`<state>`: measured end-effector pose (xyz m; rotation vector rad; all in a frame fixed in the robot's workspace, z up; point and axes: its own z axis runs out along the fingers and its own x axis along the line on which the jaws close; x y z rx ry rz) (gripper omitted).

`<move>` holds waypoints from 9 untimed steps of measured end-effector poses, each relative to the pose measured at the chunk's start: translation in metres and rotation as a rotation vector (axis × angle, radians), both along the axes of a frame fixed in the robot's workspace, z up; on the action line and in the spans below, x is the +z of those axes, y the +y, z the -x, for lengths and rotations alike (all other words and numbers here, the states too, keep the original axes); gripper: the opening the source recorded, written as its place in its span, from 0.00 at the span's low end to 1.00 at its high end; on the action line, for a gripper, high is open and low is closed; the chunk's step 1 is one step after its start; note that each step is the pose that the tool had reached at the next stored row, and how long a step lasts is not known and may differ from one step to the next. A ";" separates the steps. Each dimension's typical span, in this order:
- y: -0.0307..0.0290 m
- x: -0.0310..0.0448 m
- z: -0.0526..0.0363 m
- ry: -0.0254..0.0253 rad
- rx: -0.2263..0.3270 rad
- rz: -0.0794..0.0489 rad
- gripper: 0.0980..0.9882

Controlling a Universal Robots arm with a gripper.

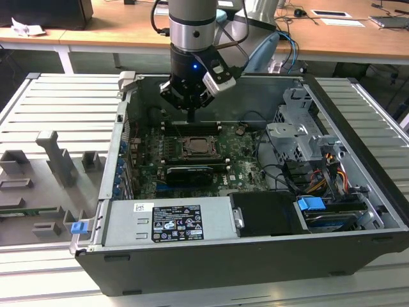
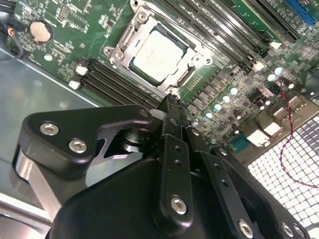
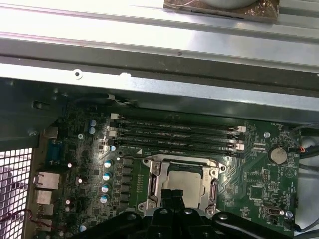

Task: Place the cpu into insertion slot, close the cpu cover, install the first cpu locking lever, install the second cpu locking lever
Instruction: 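Install the first cpu locking lever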

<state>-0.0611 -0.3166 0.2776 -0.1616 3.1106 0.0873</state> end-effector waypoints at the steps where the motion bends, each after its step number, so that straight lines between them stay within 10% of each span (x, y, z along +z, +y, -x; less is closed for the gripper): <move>1: 0.0000 -0.0003 0.0013 0.0000 0.002 0.000 0.01; 9: 0.0000 -0.0059 0.0081 0.0001 -0.041 0.000 0.01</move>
